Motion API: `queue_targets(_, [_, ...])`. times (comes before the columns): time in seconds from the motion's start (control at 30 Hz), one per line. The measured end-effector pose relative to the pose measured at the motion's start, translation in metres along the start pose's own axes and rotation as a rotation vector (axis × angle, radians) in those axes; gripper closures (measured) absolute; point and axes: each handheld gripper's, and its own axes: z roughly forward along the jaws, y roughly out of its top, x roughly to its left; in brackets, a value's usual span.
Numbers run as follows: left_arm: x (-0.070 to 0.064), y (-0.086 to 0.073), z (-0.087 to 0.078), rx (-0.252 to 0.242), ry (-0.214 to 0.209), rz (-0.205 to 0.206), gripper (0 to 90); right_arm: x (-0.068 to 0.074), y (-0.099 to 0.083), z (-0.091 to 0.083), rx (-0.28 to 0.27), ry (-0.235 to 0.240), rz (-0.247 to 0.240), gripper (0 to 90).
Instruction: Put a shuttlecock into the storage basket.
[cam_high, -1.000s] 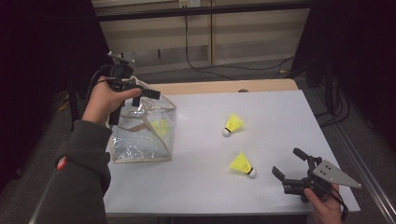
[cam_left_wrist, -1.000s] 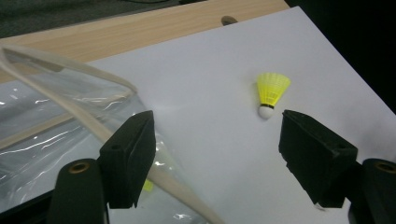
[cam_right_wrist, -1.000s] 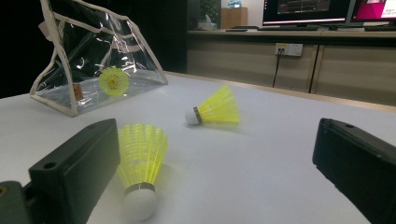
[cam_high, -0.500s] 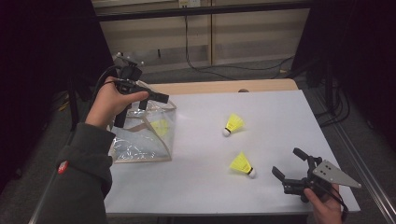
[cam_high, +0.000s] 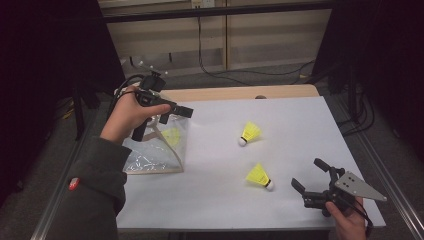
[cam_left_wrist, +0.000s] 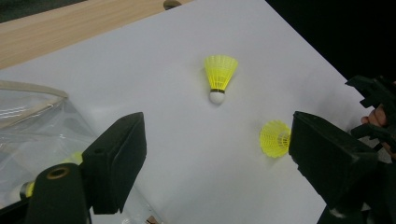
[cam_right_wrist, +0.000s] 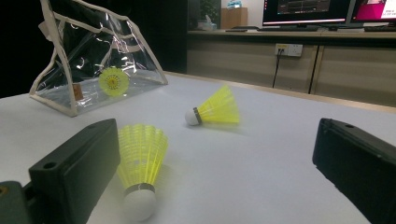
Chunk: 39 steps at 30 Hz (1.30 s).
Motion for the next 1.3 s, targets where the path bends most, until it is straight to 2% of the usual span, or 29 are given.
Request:
queue_targets(0.27, [-0.009, -0.001, 0.008, 0.004, -0.028, 0.017, 17.3, 0.001, 0.0, 0.0, -0.001, 0.0, 0.003, 0.5])
queue_targets(0.37, [-0.011, -0.003, 0.012, 0.017, -0.039, 0.007, 16.5, 0.0, 0.0, 0.0, -0.001, 0.0, 0.0, 0.5])
queue_targets(0.4, [-0.012, -0.003, 0.012, 0.026, -0.042, 0.015, 16.5, 0.001, 0.001, 0.0, -0.003, 0.001, 0.001, 0.5])
queue_targets(0.53, [-0.016, -0.004, 0.019, 0.013, -0.052, 0.01, 16.3, 0.0, 0.0, 0.0, -0.001, 0.0, -0.004, 0.5])
queue_targets(0.6, [-0.017, -0.005, 0.022, 0.027, -0.052, 0.027, 16.0, 0.0, 0.001, 0.0, -0.001, 0.0, -0.005, 0.5])
queue_targets(0.83, [-0.025, -0.007, 0.033, 0.037, -0.072, 0.047, 15.3, 0.001, 0.001, 0.001, 0.0, 0.002, -0.001, 0.5])
queue_targets(0.9, [-0.026, -0.008, 0.036, 0.043, -0.066, 0.051, 14.5, 0.001, 0.001, 0.001, 0.0, 0.003, -0.003, 0.5])
queue_targets(0.97, [-0.027, -0.009, 0.039, 0.045, -0.069, 0.039, 14.2, 0.001, 0.001, 0.001, 0.001, 0.005, -0.004, 0.5])
queue_targets(1.1, [-0.027, -0.01, 0.043, 0.061, -0.074, 0.063, 14.1, 0.001, 0.001, 0.001, -0.001, 0.005, -0.003, 0.5])
queue_targets(1.17, [-0.03, -0.011, 0.046, 0.048, -0.076, 0.041, 13.7, 0.0, 0.001, 0.001, -0.001, 0.004, -0.006, 0.5])
queue_targets(1.3, [-0.031, -0.012, 0.051, 0.058, -0.083, 0.063, 13.4, 0.001, 0.001, 0.001, -0.002, 0.006, -0.003, 0.5])
